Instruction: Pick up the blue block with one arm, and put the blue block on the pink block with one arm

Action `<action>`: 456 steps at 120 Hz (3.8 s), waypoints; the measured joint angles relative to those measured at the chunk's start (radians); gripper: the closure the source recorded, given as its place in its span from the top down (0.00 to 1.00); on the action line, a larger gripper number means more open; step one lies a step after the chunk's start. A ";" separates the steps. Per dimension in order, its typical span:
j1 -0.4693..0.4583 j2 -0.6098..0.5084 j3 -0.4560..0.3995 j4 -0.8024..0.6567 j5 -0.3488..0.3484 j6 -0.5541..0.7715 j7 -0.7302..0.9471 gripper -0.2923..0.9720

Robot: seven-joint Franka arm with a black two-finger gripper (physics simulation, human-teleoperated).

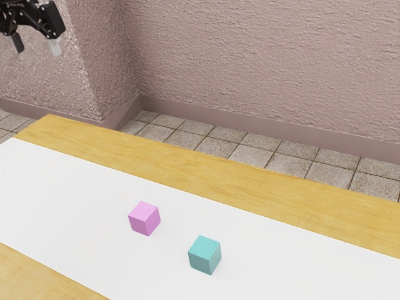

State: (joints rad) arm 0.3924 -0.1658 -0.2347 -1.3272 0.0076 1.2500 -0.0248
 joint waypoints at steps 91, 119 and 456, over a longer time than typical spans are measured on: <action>-0.206 -0.017 -0.277 -0.423 -0.073 0.140 -0.075 0.77; -0.226 -0.042 -0.311 -0.673 -0.149 0.350 -0.107 0.77; -0.191 0.359 -0.264 -0.772 0.122 0.885 -0.309 0.55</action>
State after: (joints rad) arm 0.2018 0.1937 -0.4991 -2.0989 0.1293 2.1349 -0.3338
